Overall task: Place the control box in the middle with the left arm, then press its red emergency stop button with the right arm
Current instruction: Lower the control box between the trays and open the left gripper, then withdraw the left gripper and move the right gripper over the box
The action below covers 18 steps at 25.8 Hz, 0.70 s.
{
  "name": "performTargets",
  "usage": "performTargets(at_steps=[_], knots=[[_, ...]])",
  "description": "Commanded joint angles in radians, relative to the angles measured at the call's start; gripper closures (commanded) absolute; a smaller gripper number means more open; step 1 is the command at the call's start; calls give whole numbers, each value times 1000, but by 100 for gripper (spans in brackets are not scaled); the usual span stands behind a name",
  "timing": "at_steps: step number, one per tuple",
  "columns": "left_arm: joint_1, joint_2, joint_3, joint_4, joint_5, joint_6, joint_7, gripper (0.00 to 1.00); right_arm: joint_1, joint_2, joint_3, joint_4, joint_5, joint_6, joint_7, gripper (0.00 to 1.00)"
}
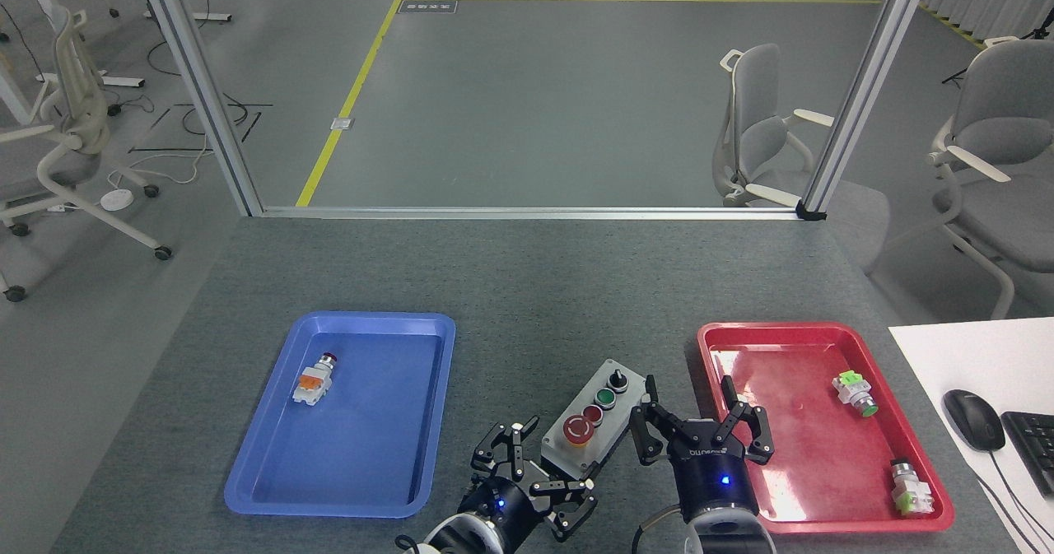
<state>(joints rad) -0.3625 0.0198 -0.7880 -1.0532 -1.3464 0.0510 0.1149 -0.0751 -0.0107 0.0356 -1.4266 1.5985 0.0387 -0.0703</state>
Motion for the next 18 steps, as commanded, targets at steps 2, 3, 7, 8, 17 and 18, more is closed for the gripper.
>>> performTargets(at_steps=[2, 3, 7, 8, 17, 18], knots=[[76, 103, 42, -108, 3, -30, -1, 1, 2, -5, 10, 0, 1, -22, 10, 39], [99, 126, 64, -131, 1, -40, -1, 1, 3, -6, 10, -1, 1, -37, 11, 48], [205, 200, 213, -271, 3, -119, -1, 1, 3, -8, 17, 0, 1, -89, 10, 77], [234, 215, 274, -312, 3, -143, -1, 1, 3, -8, 20, -1, 1, -114, 10, 84], [289, 210, 891, -392, 81, -319, 8, 1, 5, 2, 56, 0, 1, -278, 12, 100], [287, 210, 926, -387, 108, -319, 8, 1, 3, 2, 56, 0, 1, -293, 12, 100]])
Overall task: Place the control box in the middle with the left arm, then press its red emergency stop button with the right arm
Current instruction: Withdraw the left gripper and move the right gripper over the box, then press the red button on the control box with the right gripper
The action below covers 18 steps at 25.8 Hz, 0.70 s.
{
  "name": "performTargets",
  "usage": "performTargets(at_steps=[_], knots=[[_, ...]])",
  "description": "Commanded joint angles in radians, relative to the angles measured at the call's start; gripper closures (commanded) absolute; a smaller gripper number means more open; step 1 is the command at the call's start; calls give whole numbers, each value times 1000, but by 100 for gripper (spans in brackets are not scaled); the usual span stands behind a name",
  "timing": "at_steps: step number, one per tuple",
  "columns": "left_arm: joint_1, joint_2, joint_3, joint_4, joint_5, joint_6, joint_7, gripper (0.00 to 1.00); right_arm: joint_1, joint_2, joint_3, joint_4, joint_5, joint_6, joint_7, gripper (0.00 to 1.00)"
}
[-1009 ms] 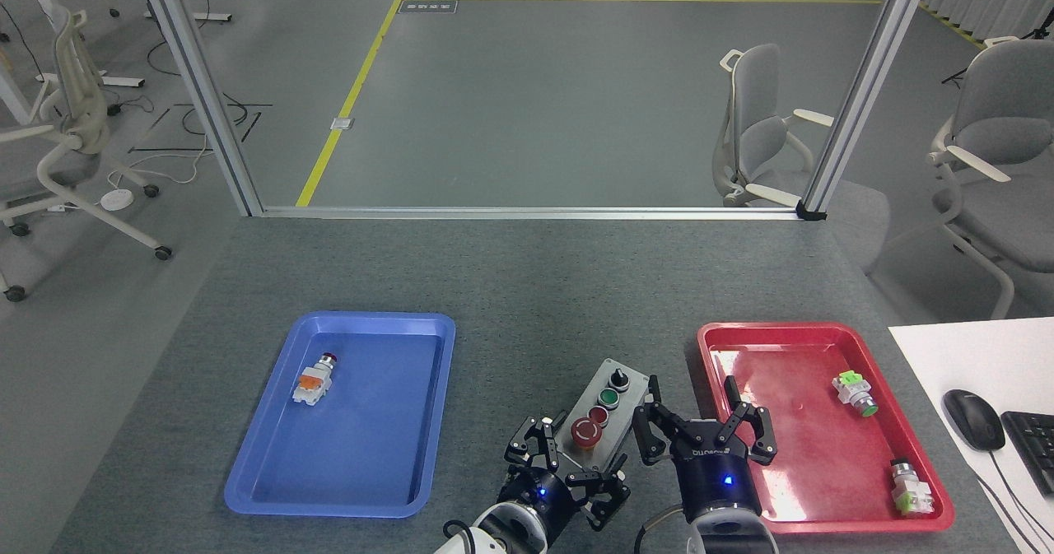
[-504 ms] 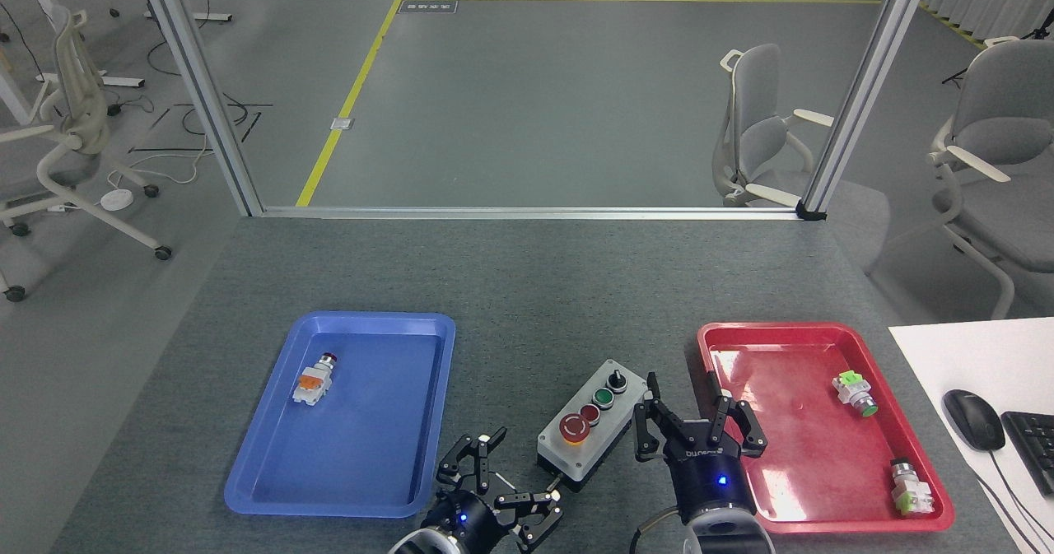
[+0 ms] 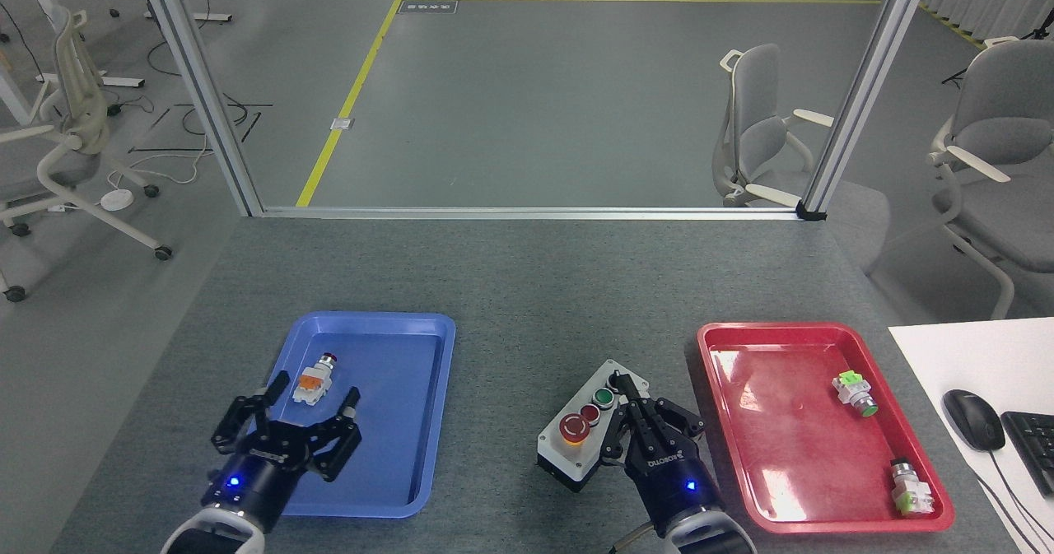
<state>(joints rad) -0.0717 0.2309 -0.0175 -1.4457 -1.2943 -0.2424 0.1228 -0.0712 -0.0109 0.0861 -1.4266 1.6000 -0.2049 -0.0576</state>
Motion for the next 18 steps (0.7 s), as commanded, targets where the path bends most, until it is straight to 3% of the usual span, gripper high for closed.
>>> performTargets(at_steps=[1, 4, 9, 15, 18], knots=[[-7, -2, 179, 10, 76, -18, 0, 1, 1, 2, 7, 3, 0, -64, -1, 100], [-22, -4, 211, 30, 101, 9, 0, 1, -2, 16, 12, 46, -2, -73, 1, 100], [-114, -22, 206, 100, 101, 187, -12, 1, -22, 25, 37, 100, 0, -61, 56, 100], [-140, -81, 206, 130, 90, 207, -9, 1, -45, 26, 66, 155, 3, -47, 85, 100], [-135, -81, 205, 116, 84, 206, -9, 1, -45, 23, 66, 175, 3, -47, 104, 100]])
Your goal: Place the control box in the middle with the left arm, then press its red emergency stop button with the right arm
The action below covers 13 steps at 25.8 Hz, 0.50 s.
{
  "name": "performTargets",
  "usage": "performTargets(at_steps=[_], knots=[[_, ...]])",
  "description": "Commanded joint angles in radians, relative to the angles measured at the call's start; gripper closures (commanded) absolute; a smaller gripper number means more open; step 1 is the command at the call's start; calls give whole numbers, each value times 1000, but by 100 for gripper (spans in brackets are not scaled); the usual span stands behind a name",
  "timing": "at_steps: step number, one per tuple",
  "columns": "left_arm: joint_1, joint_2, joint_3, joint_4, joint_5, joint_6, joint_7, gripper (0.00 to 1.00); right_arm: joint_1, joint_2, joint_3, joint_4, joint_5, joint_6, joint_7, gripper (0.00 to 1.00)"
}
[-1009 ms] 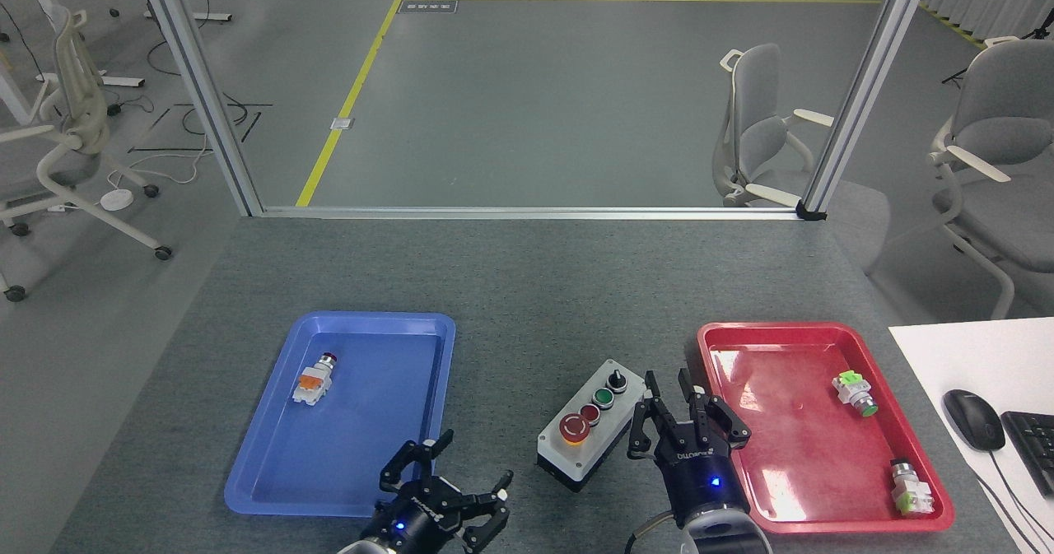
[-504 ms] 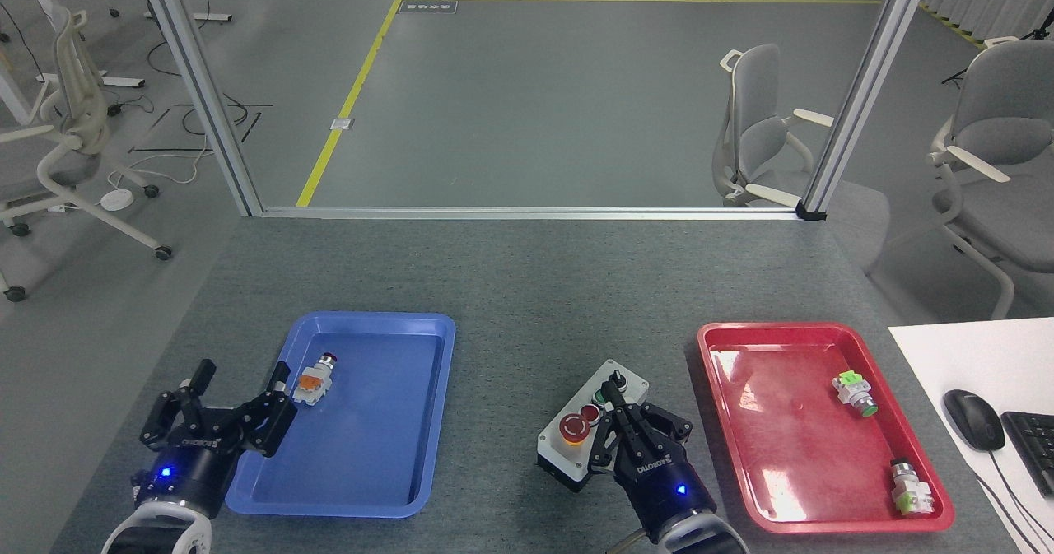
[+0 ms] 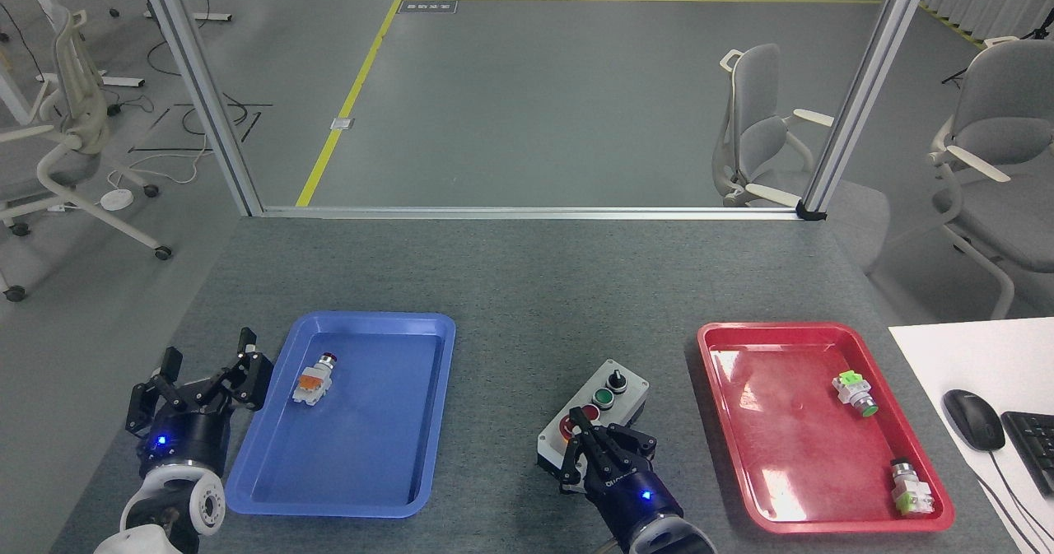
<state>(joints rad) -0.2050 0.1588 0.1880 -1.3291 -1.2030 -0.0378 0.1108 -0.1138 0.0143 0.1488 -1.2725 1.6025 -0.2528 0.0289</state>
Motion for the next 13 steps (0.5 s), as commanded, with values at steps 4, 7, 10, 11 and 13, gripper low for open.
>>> performTargets(at_steps=[4, 7, 10, 11, 13], knots=[[-7, -8, -1, -2, -9, -1, 1, 1, -3, 0, 3, 36, -4, 6, 32, 100], [-2, -12, -4, -2, -9, -1, 0, 1, -4, 3, 2, 39, -15, 13, 57, 100], [-2, -8, -4, 4, -9, -1, -2, 1, -4, 0, -2, 18, -27, 20, 48, 100], [-2, -8, -4, 5, -9, -1, -2, 1, -4, 0, -3, -1, -41, 23, 46, 100], [-1, -8, -4, 4, -9, 1, -2, 1, -6, 1, -6, -38, -72, 23, 45, 100]])
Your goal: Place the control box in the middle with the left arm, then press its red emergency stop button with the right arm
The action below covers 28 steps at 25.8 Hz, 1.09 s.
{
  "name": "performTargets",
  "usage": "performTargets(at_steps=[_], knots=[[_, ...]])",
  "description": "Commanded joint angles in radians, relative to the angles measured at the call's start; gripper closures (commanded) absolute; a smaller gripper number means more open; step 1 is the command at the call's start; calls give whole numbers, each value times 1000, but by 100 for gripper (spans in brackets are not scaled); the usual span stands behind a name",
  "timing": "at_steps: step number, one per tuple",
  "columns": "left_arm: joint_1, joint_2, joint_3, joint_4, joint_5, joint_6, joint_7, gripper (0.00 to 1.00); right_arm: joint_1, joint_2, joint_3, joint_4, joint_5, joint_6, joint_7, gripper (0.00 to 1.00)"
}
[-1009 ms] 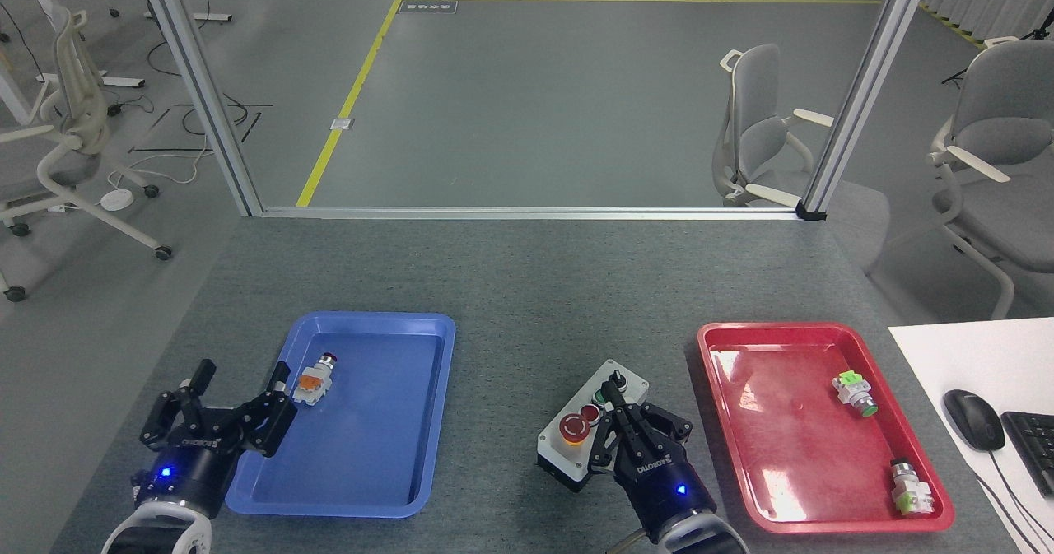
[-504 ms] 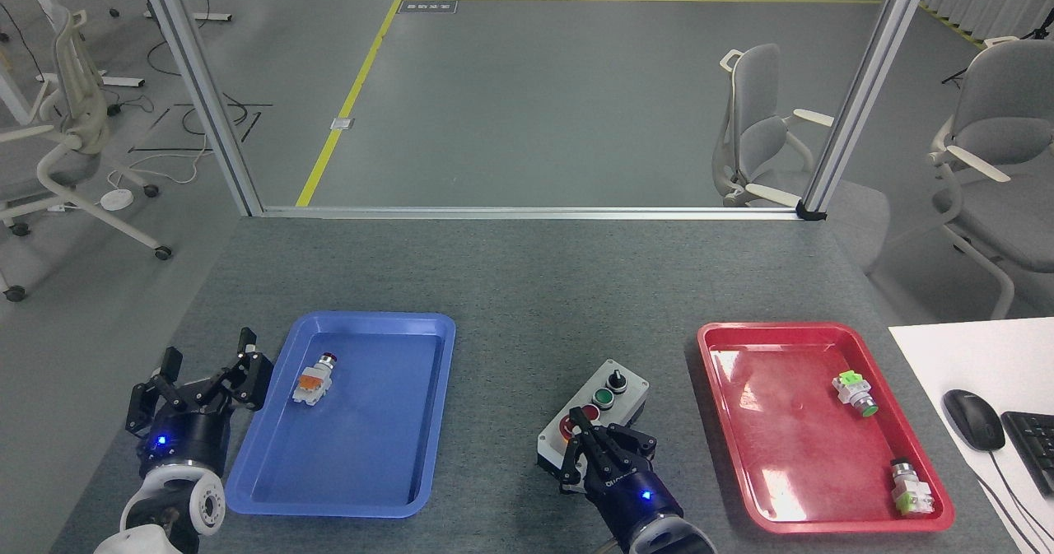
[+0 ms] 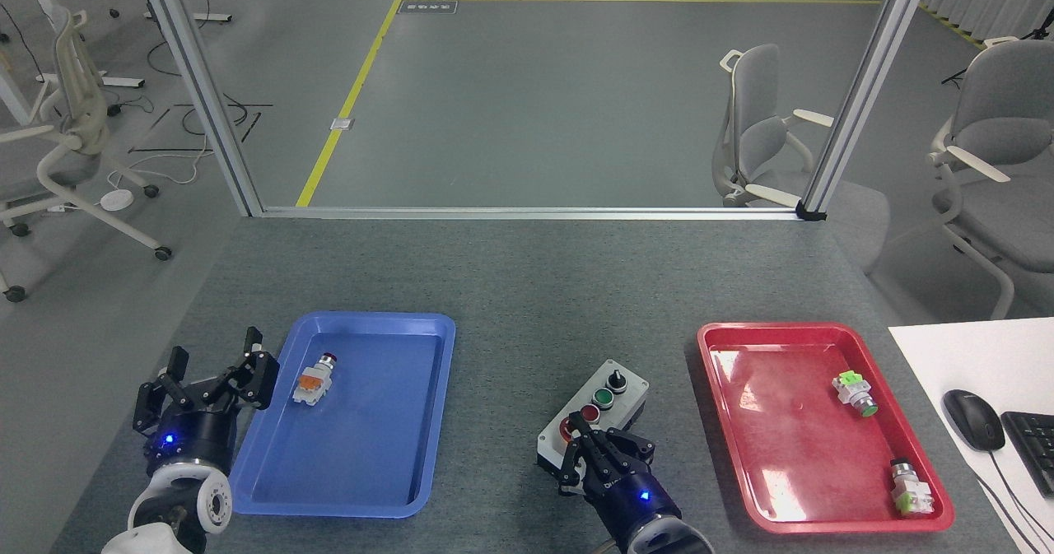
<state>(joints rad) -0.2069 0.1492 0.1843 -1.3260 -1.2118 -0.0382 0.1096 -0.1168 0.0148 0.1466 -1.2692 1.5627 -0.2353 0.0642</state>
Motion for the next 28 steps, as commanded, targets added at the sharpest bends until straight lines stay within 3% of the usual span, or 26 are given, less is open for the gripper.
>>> performTargets(at_steps=[1, 2, 5, 7, 15, 28], knots=[[1, 0, 0, 1, 0, 0, -1, 1, -4, 1, -7, -62, -35, 7, 9, 100], [1, 1, 0, -2, 0, 0, -1, 1, -6, -1, -12, -88, -36, 8, 11, 90], [0, 4, 0, -1, 0, -2, -2, 1, -6, -12, -48, -145, -38, 13, 8, 34], [1, 0, 0, -1, 2, -2, -2, 1, -4, -15, -94, -154, -47, 11, 6, 3], [32, -114, -49, 30, -3, -8, 8, 1, -3, -49, -216, -154, -63, 56, 11, 2], [37, -109, -66, 56, -49, 0, 1, 1, 6, -58, -236, -208, -61, 125, 14, 2]])
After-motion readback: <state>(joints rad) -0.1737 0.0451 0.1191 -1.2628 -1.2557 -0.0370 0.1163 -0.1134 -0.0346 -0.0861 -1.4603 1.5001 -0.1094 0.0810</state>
